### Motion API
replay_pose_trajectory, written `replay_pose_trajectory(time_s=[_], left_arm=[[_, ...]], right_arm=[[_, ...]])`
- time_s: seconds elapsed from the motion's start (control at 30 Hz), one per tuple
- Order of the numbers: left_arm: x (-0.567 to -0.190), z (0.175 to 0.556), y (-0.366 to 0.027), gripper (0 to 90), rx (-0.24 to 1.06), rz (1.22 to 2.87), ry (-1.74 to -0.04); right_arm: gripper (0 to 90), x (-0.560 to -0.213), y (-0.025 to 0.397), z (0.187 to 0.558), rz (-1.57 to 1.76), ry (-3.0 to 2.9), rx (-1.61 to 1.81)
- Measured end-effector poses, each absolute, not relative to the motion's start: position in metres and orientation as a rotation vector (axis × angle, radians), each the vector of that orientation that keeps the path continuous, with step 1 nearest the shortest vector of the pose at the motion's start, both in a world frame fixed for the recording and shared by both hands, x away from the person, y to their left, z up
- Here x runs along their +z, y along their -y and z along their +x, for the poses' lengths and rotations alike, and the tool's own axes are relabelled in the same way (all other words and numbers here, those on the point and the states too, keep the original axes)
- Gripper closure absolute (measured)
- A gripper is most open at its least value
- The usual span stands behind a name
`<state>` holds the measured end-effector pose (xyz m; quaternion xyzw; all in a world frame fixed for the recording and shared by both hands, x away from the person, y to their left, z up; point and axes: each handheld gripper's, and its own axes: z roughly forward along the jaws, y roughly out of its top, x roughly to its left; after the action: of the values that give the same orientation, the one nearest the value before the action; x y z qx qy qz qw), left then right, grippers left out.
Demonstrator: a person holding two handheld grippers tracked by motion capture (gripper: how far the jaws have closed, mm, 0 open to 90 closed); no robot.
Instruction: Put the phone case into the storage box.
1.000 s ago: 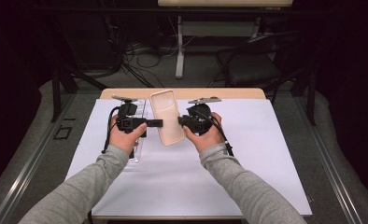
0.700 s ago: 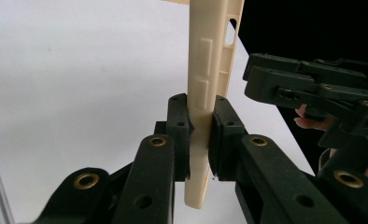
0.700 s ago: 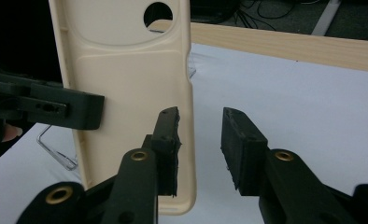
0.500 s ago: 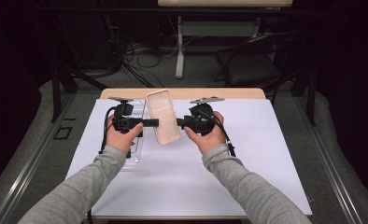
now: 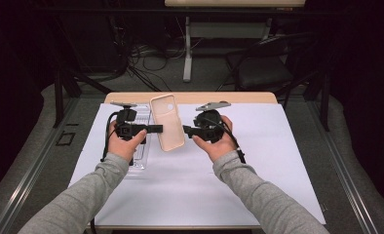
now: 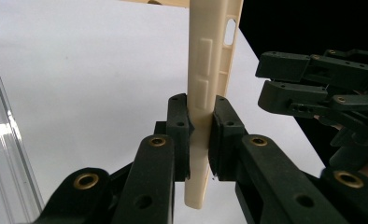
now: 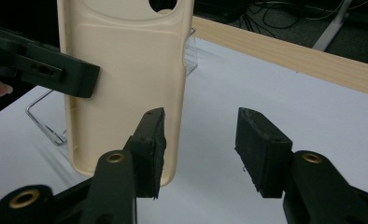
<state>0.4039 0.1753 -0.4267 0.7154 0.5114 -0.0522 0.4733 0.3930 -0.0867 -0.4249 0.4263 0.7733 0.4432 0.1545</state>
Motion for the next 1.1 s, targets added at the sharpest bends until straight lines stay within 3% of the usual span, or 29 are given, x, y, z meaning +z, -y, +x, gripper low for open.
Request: replay_pose_trajectory(time_s=[0.23,1.1], left_arm=[[-0.426,0.404,-0.177,80.6,-0.128,1.756,-1.241],[-0.426,0.396,-0.190,80.6,-0.109,1.761,-1.106]], right_arm=[[48.8,-0.426,0.088,0.395,1.176,-2.232,1.269],[52.2,-0.424,0.099,0.393,1.040,-2.415,1.414]])
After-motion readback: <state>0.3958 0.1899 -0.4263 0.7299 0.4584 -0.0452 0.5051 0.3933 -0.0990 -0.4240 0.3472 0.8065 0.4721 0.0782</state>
